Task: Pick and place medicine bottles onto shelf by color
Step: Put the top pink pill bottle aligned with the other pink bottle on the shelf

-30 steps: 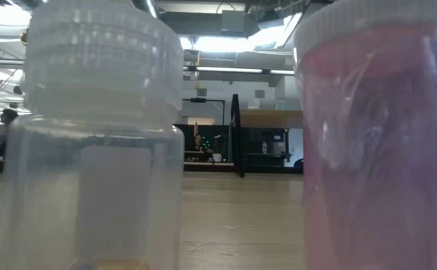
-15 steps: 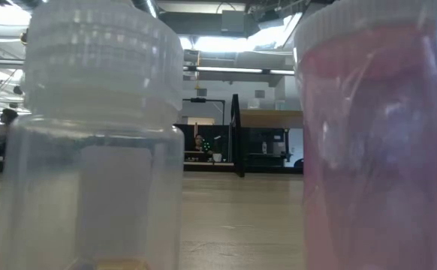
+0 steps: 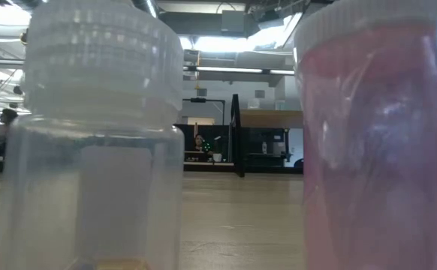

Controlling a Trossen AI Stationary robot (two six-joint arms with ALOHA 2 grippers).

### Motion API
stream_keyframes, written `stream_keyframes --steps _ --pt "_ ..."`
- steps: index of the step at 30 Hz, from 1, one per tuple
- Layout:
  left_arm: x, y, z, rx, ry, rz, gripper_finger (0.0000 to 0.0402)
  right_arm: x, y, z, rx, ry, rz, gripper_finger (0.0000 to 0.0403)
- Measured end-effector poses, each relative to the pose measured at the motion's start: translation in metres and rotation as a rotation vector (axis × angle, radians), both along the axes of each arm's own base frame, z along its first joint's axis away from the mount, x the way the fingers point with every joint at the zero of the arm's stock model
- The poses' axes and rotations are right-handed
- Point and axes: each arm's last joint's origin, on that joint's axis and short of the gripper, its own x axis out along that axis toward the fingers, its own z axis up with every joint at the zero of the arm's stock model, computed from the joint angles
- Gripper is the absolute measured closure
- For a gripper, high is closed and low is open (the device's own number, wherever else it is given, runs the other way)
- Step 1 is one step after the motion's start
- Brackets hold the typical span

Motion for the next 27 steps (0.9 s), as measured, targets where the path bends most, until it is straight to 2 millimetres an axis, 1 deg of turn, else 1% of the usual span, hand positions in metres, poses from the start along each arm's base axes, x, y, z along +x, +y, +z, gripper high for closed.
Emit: stream_keyframes --steps 6,11,14,18,23,27 --pt "0.003 0.008 0.0 0.0 0.0 0.03 0.0067 -0.018 -0.024 0.03 -0.045 0.018 -0.174 0.0286" --pt "0.008 0.018 0.001 0.022 -0.012 0.071 0.0067 -0.03 -0.046 0.058 -0.068 -0.037 -0.358 0.0286" --pt "0.01 0.022 0.002 0.054 -0.019 0.078 0.0067 -0.04 -0.059 0.069 -0.083 -0.044 -0.468 0.0286" --pt "0.014 0.028 0.003 0.075 -0.031 0.069 0.0067 -0.052 -0.077 0.074 -0.086 -0.021 -0.575 0.0286" --pt "0.017 0.032 0.004 0.072 -0.025 0.041 0.0067 -0.064 -0.099 0.071 -0.08 0.051 -0.723 0.0286" --pt "0.018 0.034 0.004 0.064 -0.022 0.041 0.0067 -0.067 -0.12 0.067 -0.09 0.076 -0.813 0.0286"
